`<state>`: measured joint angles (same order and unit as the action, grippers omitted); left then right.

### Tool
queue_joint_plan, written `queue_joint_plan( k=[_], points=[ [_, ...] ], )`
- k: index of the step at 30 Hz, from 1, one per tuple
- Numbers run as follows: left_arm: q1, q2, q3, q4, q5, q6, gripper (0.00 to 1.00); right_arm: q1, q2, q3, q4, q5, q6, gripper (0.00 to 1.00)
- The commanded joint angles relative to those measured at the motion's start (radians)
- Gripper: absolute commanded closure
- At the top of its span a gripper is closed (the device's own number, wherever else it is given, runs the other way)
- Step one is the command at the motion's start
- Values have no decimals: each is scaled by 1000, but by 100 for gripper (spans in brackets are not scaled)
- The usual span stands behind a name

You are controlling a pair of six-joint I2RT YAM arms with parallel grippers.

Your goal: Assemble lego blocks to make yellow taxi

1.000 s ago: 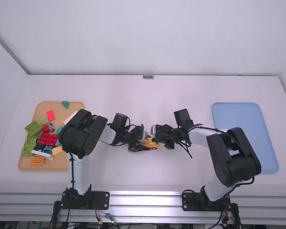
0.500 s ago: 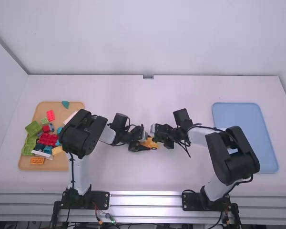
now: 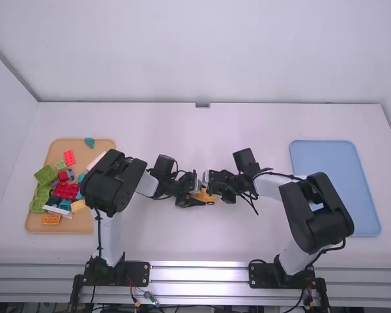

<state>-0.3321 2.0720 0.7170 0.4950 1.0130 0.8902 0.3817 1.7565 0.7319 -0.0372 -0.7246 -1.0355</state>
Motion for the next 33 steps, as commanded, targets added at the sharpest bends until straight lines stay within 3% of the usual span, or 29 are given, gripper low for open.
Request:
queue_joint_plan(
  k=[1, 11, 19, 20, 21, 22, 23, 26, 30, 33],
  points=[
    [-8, 11, -22, -16, -35, -11, 51, 5, 25, -15, -29, 98, -1, 100],
    [-8, 11, -21, -15, -35, -11, 51, 5, 130, 10, -29, 143, -29, 100],
    [-9, 11, -21, -15, -39, -11, 50, 3, 8, 121, -236, 35, -148, 100],
    [-8, 11, -21, -15, -39, -11, 49, 3, -14, 132, -238, 24, -140, 83],
    [-8, 11, -21, -16, -39, -11, 48, 3, -49, 145, -232, 14, -116, 58],
    [-8, 11, -21, -16, -39, -11, 48, 3, -64, 149, -229, 16, -105, 20],
    [-8, 11, -21, -16, -39, -11, 46, -2, -94, 159, -224, 29, -74, 2],
    [-8, 11, -21, -14, -39, -11, 42, -19, -170, 179, -203, 91, 57, 1],
    [-7, 11, -6, -24, -39, -11, 25, -51, -264, 179, -204, 173, 199, 1],
    [-1, 10, 15, -53, -39, -12, 1, -91, -312, 152, -214, 160, 201, 1]
  ],
)
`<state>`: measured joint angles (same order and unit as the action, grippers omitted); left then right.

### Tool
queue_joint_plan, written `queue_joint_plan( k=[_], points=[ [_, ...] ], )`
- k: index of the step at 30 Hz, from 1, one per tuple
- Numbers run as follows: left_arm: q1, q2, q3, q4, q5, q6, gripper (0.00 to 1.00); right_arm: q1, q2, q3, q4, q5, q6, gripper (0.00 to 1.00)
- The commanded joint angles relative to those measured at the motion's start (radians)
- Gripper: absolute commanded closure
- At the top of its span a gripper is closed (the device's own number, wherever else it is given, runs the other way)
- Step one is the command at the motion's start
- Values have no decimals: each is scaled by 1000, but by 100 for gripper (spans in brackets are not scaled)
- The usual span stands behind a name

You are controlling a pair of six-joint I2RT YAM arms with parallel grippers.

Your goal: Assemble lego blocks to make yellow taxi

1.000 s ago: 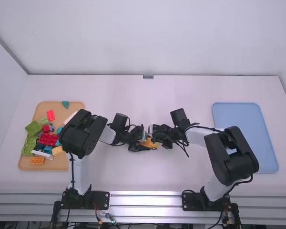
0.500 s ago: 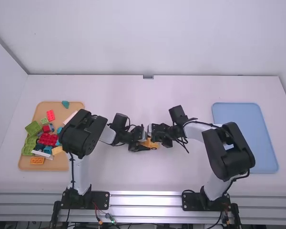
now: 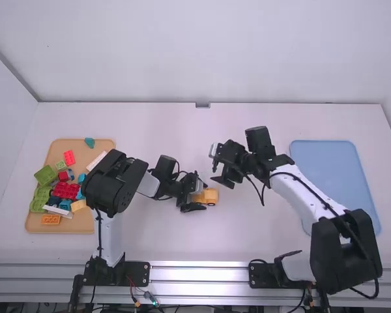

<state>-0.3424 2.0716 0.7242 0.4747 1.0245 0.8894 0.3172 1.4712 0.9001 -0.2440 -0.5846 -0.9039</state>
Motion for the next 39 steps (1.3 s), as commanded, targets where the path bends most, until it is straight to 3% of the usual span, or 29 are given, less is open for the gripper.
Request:
queue_joint_plan(
  k=[1, 5, 14, 24, 28, 34, 39],
  points=[
    [10, 11, 10, -37, -50, -11, 1, -27, -27, -17, -7, 18, 69, 1],
    [8, -5, 43, -133, -47, -10, 1, -49, -33, -45, 13, -1, 70, 1],
    [87, -193, 112, -531, -63, 127, 1, -48, -33, -91, 114, -2, 101, 2],
    [274, -435, 217, -1037, -271, 129, 1, -48, -33, -91, 133, -1, 108, 1],
    [401, -520, 258, -1143, -328, -92, 1, -49, -33, -91, 180, 2, 122, 1],
    [673, -595, 292, -1115, -497, -941, 1, -49, -33, -91, 230, -1, 122, 1],
    [832, -600, 294, -1165, -763, -1403, 1, -48, -33, -91, 237, 3, 122, 1]
  ],
)
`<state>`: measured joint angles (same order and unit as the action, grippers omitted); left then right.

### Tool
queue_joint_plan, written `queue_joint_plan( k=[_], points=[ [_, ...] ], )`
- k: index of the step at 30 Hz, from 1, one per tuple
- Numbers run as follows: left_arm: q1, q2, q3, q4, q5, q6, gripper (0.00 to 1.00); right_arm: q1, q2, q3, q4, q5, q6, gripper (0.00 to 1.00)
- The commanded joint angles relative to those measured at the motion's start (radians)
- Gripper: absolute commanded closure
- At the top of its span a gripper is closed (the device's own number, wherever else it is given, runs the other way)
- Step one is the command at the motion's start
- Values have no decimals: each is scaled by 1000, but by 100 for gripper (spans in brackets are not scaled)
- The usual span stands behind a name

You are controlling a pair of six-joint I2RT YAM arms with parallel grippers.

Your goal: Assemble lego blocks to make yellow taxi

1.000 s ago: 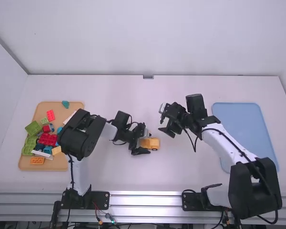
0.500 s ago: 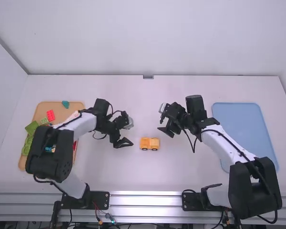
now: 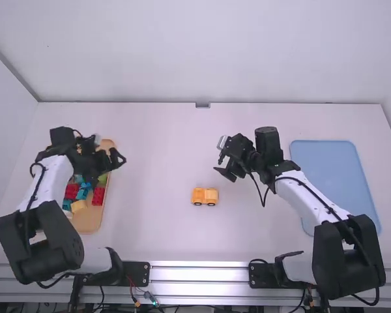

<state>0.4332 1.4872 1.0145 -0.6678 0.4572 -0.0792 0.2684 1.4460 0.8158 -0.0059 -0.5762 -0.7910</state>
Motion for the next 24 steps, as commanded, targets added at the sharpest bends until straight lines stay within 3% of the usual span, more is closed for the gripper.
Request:
queue_joint_plan(
  k=[1, 4, 8, 16, 24],
  points=[
    [77, -15, 0, -28, -231, -486, 1, 2, -8, -7, -1, -6, 9, 1],
    [141, -15, -18, -41, -292, -636, 1, 1, -8, -7, -1, -6, 10, 1],
    [195, -16, -55, -37, -303, -654, 1, 0, -8, -7, 7, -6, 9, 2],
    [254, -4, -11, -206, -584, -830, 1, 0, -8, -7, 18, -6, 10, 1],
    [302, 91, 57, -255, -604, -832, 0, 0, -8, -7, 32, -6, 9, 1]
  ],
)
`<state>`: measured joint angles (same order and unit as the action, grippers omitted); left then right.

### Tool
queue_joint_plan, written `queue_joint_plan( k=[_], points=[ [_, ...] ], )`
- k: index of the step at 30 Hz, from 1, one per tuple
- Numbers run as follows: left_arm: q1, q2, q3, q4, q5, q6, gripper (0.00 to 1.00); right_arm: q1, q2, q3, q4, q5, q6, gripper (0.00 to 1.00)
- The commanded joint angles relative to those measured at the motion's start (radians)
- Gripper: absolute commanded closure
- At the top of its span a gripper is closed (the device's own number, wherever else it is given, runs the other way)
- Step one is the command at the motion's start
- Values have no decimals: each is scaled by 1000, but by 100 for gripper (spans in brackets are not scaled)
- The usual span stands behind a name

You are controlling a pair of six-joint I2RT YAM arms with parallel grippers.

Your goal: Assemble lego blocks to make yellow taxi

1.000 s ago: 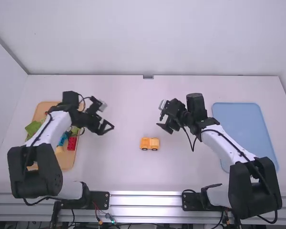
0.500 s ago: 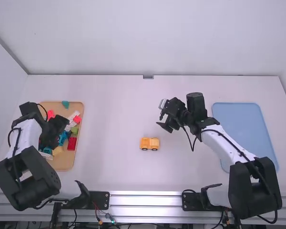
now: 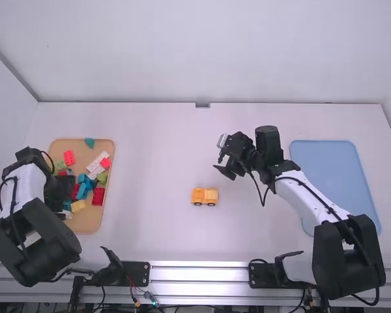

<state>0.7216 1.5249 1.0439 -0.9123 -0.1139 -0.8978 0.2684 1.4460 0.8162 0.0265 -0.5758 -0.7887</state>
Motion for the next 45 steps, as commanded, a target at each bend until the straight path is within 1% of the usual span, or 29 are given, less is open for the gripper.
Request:
queue_joint_plan(
  k=[1, 4, 5, 9, 11, 13, 14, 15, 16, 19, 20, 25, 35, 39, 41, 45],
  points=[
    [16, 70, 37, -15, -33, -10, 0, 1, -8, -7, -1, -6, 7, 2],
    [17, 153, 72, -35, -33, 0, 2, 1, -8, -7, -5, -7, 7, 2],
    [18, 187, 87, -43, -33, -9, 7, 0, -8, -7, -7, -7, 7, 1],
    [17, 224, 89, -31, -33, -37, 8, 1, -8, -7, -7, -6, 7, 1],
    [18, 224, 80, -20, -34, -37, 11, 0, -8, -7, -8, -6, 7, 1],
    [18, 224, 63, 8, -34, -48, 16, 0, -8, -7, -8, -6, 7, 1],
    [18, 224, 60, 12, -34, -53, 16, 0, -8, -7, -8, -6, 7, 1],
    [18, 224, 48, 31, -33, -64, 20, 1, -8, -7, -8, -6, 7, 1],
    [18, 224, 43, 38, -32, -64, 22, 1, -8, -7, -8, -6, 7, 1],
    [17, 224, 22, 66, -5, -63, 31, 1, -8, -8, -8, -7, 7, 1],
    [17, 224, 12, 76, 6, -63, 33, 0, -8, -8, -8, -6, 7, 1],
    [17, 224, -10, 107, 19, -63, 35, 1, -8, -10, -7, -7, 7, 1],
    [4, 224, -74, 216, 21, -63, 34, 2, -8, -10, -8, -7, 7, 2],
    [4, 224, -87, 237, 41, -63, 36, 1, -8, -10, -8, -7, 7, 1],
    [4, 224, -90, 245, 51, -69, 39, 1, -8, -10, -8, -7, 7, 1],
    [4, 224, -90, 241, 44, -108, 39, 1, -8, -10, -10, -7, 7, 1]
  ],
)
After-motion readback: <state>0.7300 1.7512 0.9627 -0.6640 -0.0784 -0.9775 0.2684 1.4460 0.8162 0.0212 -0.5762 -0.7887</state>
